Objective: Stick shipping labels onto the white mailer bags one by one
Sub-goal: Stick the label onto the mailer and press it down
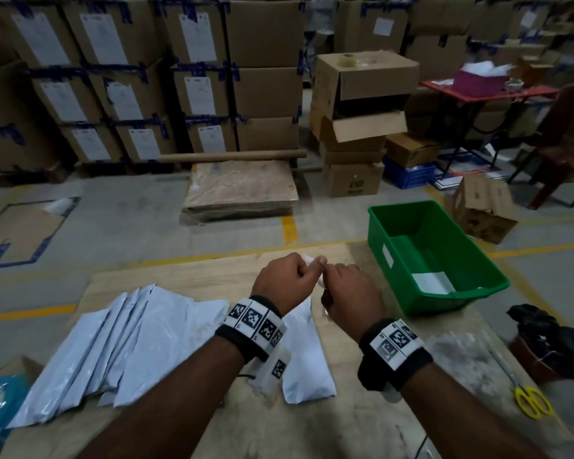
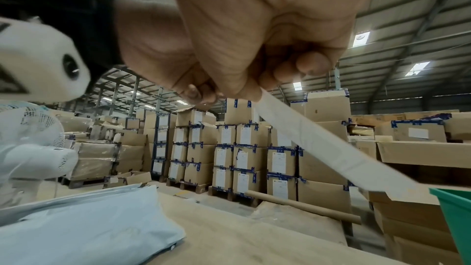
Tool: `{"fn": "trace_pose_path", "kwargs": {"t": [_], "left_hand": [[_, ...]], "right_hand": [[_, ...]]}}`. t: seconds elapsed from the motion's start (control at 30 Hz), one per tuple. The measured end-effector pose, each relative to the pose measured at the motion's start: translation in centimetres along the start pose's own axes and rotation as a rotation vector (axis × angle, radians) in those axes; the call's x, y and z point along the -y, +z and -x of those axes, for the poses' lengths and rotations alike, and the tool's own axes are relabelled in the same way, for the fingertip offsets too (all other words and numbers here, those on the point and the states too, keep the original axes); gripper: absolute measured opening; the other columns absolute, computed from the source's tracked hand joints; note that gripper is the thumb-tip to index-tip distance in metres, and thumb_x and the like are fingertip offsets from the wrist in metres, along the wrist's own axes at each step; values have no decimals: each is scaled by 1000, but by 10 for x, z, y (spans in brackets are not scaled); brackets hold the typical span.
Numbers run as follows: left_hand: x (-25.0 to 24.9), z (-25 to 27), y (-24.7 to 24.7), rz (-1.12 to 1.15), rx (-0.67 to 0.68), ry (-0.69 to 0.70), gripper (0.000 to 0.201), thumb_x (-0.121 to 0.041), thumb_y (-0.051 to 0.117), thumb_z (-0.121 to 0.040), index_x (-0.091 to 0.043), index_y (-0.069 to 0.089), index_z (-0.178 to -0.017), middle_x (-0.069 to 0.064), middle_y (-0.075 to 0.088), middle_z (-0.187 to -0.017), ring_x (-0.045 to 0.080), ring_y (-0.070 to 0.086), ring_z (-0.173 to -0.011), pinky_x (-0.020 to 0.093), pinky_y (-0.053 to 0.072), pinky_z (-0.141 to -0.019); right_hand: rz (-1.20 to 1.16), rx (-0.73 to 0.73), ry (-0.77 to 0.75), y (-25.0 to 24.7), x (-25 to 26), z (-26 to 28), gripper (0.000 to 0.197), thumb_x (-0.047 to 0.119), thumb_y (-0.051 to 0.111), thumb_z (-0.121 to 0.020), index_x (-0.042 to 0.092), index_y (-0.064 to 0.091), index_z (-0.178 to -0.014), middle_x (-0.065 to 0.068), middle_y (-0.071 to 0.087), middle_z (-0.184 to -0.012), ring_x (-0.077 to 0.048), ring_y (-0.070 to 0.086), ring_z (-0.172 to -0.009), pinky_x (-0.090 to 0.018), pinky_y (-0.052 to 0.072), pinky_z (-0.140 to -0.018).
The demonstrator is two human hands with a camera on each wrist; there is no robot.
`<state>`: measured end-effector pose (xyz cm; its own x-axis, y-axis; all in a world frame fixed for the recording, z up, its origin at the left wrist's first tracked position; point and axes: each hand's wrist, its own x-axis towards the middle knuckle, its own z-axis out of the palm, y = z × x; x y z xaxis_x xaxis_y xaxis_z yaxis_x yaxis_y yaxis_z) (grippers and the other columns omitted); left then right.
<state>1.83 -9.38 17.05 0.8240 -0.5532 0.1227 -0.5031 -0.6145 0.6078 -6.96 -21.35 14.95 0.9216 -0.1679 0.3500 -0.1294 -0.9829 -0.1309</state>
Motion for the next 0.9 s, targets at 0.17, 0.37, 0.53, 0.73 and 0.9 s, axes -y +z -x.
{"fn": "trace_pose_path", "kwargs": {"t": [0.17, 0.37, 0.53, 0.73, 0.9], "left_hand": [[8, -3, -2, 48, 94, -40, 32, -46, 51, -85, -19, 53, -68, -5, 59, -67, 17, 57, -69, 29, 39, -59], [22, 2, -12, -62, 184, -43, 51, -46, 48, -88, -13, 38, -51, 0, 44, -49, 25, 48, -55, 28, 31, -52], [35, 7, -20, -71, 251, -43, 46, -35, 54, -84, -12, 39, -47, 5, 48, -51, 31, 56, -60, 31, 41, -57], [40, 8, -24, -95, 243, 3, 35, -23, 54, -85, -14, 44, -53, 8, 55, -58, 28, 56, -63, 31, 43, -59], [55, 2, -31, -142, 279, 102, 21, -28, 53, -93, -14, 56, -78, 8, 67, -85, 27, 60, -82, 34, 44, -69]], "right_hand": [[11, 2, -18, 7, 16, 10, 30, 3, 69, -53, 15, 52, -74, -3, 57, -64, -26, 55, -58, -31, 40, -51], [85, 36, -23, 13, 36, 18, 36, 6, 74, -48, 15, 51, -75, -3, 55, -63, -26, 53, -57, -32, 40, -49], [111, 31, -35, 18, 53, 22, 40, 6, 76, -44, 15, 52, -74, -4, 54, -61, -26, 51, -53, -29, 36, -47], [129, 107, -46, 26, 58, 34, 38, 33, 84, -61, 16, 52, -76, -3, 55, -63, -25, 53, -55, -29, 34, -47], [-18, 75, 129, 21, 38, 47, 38, 48, 63, -82, 13, 58, -96, -8, 62, -87, -28, 57, -79, -36, 44, -63]]}}
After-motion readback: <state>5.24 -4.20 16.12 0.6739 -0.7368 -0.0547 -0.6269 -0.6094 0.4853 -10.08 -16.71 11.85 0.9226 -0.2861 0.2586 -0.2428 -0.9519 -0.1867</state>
